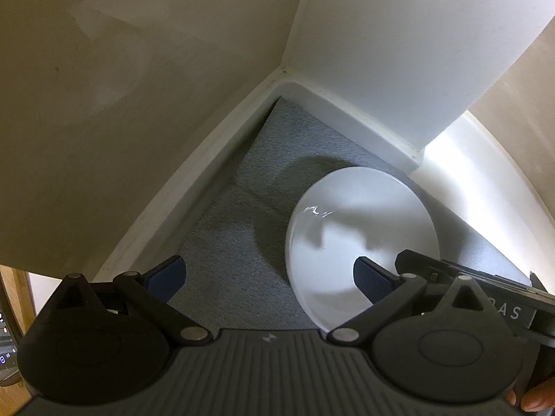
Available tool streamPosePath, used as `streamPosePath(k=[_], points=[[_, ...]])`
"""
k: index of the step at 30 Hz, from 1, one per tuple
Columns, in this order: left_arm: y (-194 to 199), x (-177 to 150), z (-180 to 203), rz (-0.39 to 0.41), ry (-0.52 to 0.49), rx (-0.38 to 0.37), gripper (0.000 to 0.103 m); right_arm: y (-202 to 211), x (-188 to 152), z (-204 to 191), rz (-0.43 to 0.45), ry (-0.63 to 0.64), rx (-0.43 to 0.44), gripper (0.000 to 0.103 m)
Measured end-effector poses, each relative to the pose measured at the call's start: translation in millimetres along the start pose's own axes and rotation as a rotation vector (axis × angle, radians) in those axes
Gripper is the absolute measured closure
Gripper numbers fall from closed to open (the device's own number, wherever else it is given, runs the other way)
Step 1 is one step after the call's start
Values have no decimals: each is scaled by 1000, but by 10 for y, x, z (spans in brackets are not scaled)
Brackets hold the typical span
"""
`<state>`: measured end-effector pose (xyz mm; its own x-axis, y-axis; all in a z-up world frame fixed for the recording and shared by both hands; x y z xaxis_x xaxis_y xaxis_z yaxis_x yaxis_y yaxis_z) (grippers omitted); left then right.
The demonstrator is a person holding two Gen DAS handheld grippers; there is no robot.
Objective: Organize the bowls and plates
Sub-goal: 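Move both grippers down to the rim of the blue-rimmed white bowl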
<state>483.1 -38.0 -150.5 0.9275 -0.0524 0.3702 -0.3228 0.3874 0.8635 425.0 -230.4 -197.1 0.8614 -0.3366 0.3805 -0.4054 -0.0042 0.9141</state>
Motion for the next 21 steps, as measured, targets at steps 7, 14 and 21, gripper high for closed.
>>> streamPosePath(k=[7,14,21], points=[[-99,-7,-46,-18,34,2,0,-49,3,4,-4,7,-7,28],[-223,19,-119,-36,86,24,0,-118,12,-27,3,29,-28,29],[-271,30,-76,-39,65,44,17,-136,17,-84,38,82,-12,52]])
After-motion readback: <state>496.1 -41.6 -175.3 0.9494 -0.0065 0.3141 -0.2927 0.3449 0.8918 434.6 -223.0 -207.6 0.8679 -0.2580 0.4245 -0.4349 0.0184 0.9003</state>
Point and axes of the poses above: each gripper's, at about its wrist camera, not at the fingertips, and y roughly against the way its jaws point, z to its right, x to its top, the point moved 5 cm from there along -y, roughly the way its jaws point, and after that the axes turned 13 degrees about -x, right-handed, at the moved point
